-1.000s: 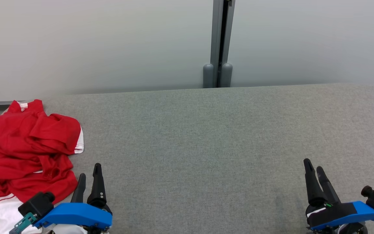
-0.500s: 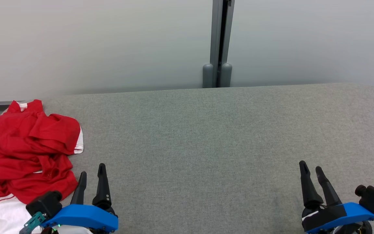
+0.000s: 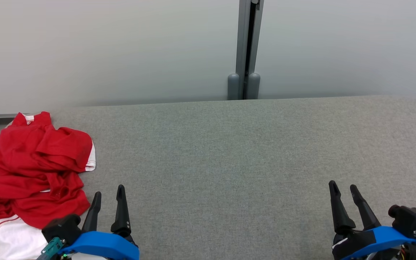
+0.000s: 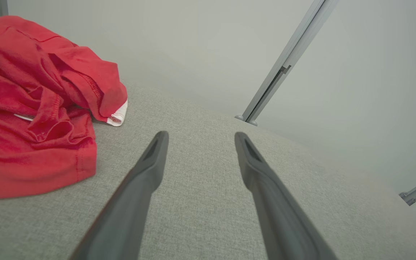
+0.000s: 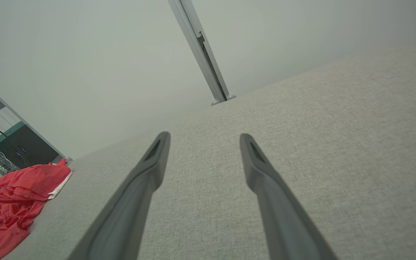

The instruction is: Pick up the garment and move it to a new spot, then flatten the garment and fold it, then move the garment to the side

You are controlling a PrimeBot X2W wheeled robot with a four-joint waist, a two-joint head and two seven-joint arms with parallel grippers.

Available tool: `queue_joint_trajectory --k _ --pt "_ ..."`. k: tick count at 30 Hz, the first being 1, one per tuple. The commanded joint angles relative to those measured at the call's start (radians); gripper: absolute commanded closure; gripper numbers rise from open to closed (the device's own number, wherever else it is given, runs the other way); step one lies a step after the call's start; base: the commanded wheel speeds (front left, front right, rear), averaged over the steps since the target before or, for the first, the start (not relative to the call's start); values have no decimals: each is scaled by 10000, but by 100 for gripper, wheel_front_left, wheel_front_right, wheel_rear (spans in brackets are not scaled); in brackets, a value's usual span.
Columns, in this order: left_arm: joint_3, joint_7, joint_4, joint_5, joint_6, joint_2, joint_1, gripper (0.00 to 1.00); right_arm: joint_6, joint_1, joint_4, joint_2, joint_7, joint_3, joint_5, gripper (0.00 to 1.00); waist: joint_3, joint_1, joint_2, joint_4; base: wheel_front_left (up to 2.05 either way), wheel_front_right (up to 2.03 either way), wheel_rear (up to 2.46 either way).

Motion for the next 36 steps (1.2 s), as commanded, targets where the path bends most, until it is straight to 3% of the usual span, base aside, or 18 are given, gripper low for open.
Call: queue_joint_trajectory --k 1,36 --pt "-48 -104 -48 178 50 64 -53 0 21 86 -104 -82 -65 -17 -197 0 2 0 -1 2 0 0 0" --pt "-768 -622 143 2079 629 439 58 0 27 362 -318 -96 -519 59 -2946 0 -172 0 -1 -113 0 0 0"
